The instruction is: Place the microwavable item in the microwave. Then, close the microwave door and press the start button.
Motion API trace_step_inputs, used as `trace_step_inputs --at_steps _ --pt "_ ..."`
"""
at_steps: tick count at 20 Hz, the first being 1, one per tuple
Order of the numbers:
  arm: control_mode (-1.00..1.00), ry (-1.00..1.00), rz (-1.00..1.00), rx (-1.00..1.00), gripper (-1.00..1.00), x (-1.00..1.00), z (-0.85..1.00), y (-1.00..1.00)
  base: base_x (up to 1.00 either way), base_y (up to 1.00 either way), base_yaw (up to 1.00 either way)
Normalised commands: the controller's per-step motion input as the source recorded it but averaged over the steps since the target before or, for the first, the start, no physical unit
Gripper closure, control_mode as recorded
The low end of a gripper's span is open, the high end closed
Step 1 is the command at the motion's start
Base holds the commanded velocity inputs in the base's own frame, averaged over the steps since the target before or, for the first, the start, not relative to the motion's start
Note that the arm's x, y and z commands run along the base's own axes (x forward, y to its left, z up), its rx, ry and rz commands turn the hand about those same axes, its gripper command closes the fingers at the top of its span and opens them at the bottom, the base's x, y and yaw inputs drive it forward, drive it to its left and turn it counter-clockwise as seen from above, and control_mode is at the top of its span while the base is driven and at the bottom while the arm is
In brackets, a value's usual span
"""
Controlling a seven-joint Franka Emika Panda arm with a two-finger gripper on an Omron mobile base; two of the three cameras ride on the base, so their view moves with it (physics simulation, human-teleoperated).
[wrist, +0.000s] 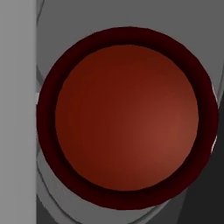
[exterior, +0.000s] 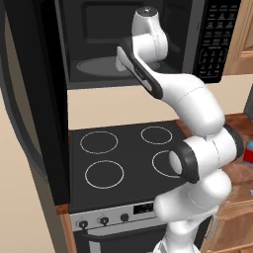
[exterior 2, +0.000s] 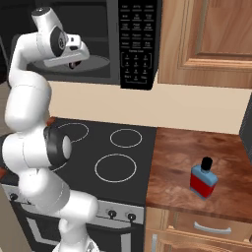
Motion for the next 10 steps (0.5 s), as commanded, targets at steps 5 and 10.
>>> trace_step_inputs --at_steps 5,10 --pt "-1.0 0.03 0.0 0.0 1.0 0.43 -0.3 0.0 0.0 0.0 0.0" --pt "-1.0 0.0 0.0 0.0 -1.0 0.17 -0.33 0.0 0.0 0.0 0.0"
